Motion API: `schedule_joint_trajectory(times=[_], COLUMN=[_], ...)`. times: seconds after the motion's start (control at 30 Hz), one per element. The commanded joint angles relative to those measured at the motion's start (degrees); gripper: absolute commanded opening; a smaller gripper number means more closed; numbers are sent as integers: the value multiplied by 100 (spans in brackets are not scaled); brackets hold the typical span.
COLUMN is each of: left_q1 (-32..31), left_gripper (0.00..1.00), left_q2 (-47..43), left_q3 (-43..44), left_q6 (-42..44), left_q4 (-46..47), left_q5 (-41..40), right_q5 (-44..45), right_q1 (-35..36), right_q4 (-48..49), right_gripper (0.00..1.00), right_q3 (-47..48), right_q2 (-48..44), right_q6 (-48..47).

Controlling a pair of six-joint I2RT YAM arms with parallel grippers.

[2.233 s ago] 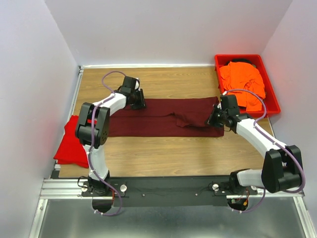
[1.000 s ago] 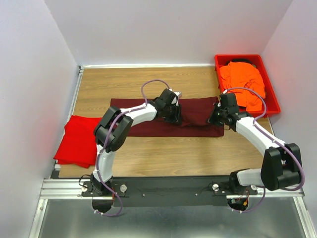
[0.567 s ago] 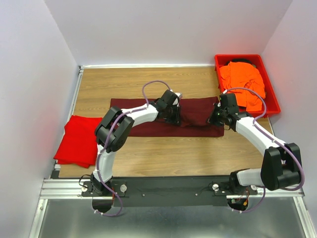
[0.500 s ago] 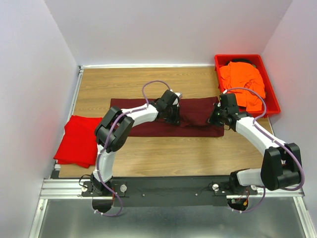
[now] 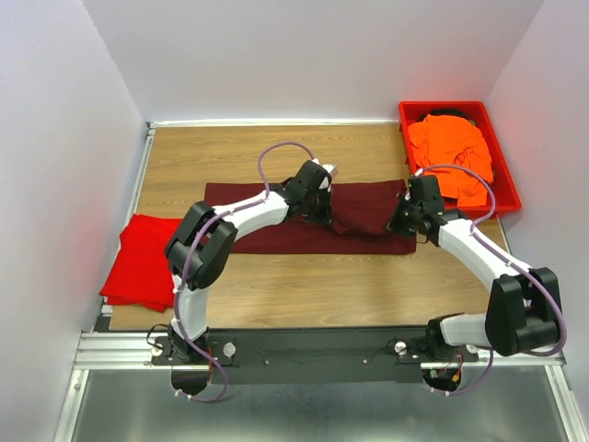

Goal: Fold and stack the t-shirts
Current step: Fold the tshirt

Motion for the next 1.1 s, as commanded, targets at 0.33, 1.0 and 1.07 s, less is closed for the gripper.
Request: schedule_joint_trajectory(times=[0.33, 1.0, 1.07], left_q1=[-47, -29, -20], left_gripper=[0, 0, 0], left_q2=[-425, -513, -496], left_q3=[-333, -711, -729], left_q6=[191, 235, 235], left_q4=[-307, -333, -307], left_q5=[-203, -159, -141], right_q5=[-165, 160, 221], right_q1=[84, 726, 735], right_q4=[-135, -118, -118], right_gripper=[3, 2, 2], right_q3=[-464, -667, -684], right_q2=[-400, -277, -242], right_q6=[83, 418, 400])
